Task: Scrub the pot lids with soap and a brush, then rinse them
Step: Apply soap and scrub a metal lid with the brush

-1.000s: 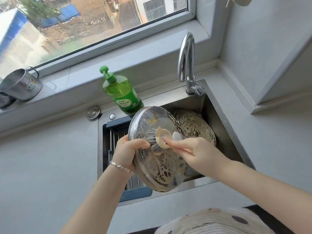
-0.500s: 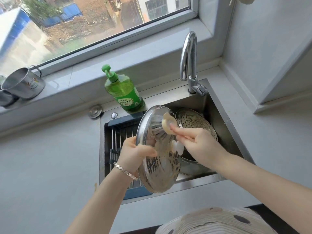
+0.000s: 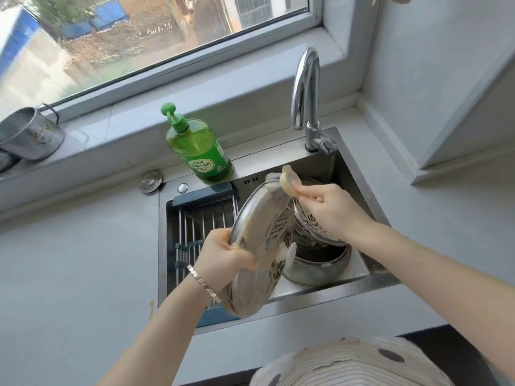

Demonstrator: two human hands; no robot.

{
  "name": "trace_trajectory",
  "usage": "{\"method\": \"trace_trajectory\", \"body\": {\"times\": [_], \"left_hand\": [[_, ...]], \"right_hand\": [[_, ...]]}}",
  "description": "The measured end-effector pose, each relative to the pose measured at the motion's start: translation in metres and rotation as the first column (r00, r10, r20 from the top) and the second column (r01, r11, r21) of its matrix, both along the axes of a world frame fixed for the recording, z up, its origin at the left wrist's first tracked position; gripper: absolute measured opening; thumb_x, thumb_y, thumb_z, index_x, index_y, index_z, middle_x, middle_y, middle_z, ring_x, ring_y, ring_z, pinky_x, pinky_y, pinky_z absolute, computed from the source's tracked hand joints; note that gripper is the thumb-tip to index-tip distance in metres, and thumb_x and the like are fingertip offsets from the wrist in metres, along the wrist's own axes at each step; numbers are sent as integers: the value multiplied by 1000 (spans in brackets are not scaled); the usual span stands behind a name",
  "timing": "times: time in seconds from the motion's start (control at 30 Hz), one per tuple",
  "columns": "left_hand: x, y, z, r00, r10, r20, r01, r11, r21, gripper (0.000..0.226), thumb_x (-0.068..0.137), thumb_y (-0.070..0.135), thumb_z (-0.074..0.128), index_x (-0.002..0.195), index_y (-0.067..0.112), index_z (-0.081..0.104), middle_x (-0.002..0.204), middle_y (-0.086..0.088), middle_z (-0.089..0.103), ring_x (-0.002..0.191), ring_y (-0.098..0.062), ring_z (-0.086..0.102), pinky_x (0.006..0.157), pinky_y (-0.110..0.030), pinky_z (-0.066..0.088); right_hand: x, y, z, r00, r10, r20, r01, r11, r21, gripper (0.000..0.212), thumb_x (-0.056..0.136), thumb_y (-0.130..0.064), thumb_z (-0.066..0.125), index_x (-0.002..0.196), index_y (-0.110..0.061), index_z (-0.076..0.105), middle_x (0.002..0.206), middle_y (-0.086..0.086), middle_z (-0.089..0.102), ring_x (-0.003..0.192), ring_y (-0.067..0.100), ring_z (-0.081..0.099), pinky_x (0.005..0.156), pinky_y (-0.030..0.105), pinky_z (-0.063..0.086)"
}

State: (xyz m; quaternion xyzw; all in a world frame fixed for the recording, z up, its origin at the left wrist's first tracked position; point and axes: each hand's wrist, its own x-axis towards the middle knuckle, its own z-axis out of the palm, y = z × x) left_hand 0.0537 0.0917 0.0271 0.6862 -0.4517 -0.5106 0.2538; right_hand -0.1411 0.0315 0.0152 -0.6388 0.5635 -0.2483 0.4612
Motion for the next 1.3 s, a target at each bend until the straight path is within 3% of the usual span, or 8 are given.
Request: {"method": "trace_trajectory", "body": {"times": [0.17, 0.33, 0.47, 0.67, 0.8, 0.93, 1.13, 1.3], "left_hand": [[5, 2, 3, 996, 33, -77, -35, 999, -16, 48, 37, 2, 66, 74, -25, 51, 71, -19, 53, 66, -29, 55, 60, -38, 51], [16, 5, 12, 951, 84, -298, -103, 993, -50, 38, 31, 6, 71, 69, 0, 70, 74, -18, 67, 68, -34, 66, 60, -43, 55], [12, 5, 10, 938, 110, -328, -134, 990, -51, 35, 31, 6, 72, 66, 5, 71, 74, -18, 68, 70, -35, 66, 65, -47, 55], [6, 7, 8, 923, 136, -361, -177, 981, -83, 41, 30, 6, 73, 71, 3, 72, 80, -23, 67, 79, -41, 64, 75, -56, 53], [7, -5, 18, 896, 192, -401, -255, 961, -109, 24, 39, -11, 63, 59, 1, 64, 54, -10, 64, 51, -25, 64, 50, -35, 53], [-2, -8, 23, 851, 247, -464, -313, 947, -69, 19, 46, -15, 50, 60, -2, 50, 39, -4, 53, 34, -16, 55, 37, -25, 46], [2, -6, 17, 821, 269, -503, -341, 939, -54, 43, 36, -9, 59, 78, -6, 57, 59, -10, 63, 52, -25, 63, 51, -37, 54], [5, -9, 26, 772, 327, -546, -442, 892, -91, 75, 35, 4, 64, 108, -11, 56, 105, -28, 55, 96, -47, 56, 84, -71, 42]], "right_hand": [[5, 23, 14, 940, 266, 212, -273, 962, 6, 35, 94, -16, 52, 126, -30, 56, 116, -19, 61, 112, -6, 53, 99, 12, 38], [-27, -11, -18, 979, -94, 181, 65, 985, 162, 36, 95, -7, 49, 128, -19, 52, 83, -22, 70, 78, -14, 57, 75, 5, 41], [-17, 4, -19, 976, -50, 212, 27, 994, 109, 37, 95, -6, 48, 125, -27, 50, 39, -29, 44, 43, -11, 44, 51, 8, 33], [-30, -21, -24, 974, -193, 116, 164, 961, 223, 36, 96, -13, 48, 131, -21, 52, 60, -18, 48, 59, 2, 42, 42, 5, 31], [-19, 1, -29, 976, -105, 190, 75, 984, 162, 37, 95, -10, 49, 128, -26, 52, 37, -27, 43, 47, -4, 42, 53, 12, 31], [-20, -2, -47, 955, -217, 201, 173, 961, 216, 36, 94, -12, 51, 128, -22, 55, 53, -25, 47, 58, -4, 42, 64, 12, 35], [-13, 9, -32, 969, -77, 234, 52, 993, 109, 38, 95, -8, 49, 124, -32, 43, 38, -29, 41, 47, -11, 46, 53, 9, 35], [-21, 22, -58, 956, -223, 193, 157, 938, 308, 35, 94, -8, 50, 128, -16, 53, 78, -20, 56, 73, -5, 47, 72, 13, 38]]}}
